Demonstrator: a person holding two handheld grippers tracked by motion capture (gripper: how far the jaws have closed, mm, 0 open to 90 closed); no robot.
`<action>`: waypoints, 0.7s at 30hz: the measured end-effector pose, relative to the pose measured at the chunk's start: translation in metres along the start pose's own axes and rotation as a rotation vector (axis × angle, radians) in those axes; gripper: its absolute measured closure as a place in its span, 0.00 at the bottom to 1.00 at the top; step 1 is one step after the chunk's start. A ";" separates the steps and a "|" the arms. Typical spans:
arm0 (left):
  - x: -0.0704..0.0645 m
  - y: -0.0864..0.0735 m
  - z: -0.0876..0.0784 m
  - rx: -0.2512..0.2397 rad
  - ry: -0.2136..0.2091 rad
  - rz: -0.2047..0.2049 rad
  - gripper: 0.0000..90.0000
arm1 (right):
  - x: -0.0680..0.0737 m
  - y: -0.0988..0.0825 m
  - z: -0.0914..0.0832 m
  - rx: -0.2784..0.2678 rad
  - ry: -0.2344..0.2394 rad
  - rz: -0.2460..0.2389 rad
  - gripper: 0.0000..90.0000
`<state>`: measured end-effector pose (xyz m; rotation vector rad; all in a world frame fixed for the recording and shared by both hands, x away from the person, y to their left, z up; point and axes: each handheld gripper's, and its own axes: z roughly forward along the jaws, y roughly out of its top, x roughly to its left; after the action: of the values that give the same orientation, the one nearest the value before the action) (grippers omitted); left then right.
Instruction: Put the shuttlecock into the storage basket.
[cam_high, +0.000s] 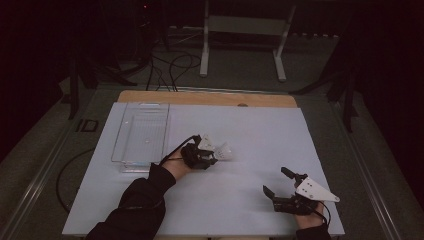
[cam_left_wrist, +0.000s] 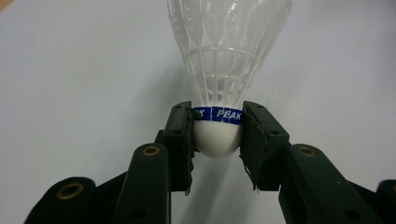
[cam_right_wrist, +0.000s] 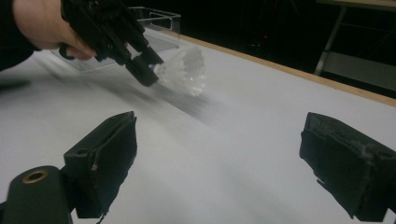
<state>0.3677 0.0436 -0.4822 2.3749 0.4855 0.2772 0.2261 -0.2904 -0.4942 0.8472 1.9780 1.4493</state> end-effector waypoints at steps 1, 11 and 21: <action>0.000 0.001 -0.003 0.000 -0.002 0.001 0.73 | 0.000 0.000 0.000 -0.001 0.001 0.000 0.12; -0.001 0.004 -0.011 0.005 0.003 0.010 0.73 | 0.000 0.000 0.000 0.001 0.002 0.001 0.12; 0.000 0.005 -0.015 0.003 -0.002 0.001 0.73 | 0.000 0.000 0.000 0.002 0.001 0.002 0.12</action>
<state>0.3644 0.0490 -0.4673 2.3784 0.4837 0.2743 0.2264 -0.2903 -0.4945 0.8504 1.9798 1.4494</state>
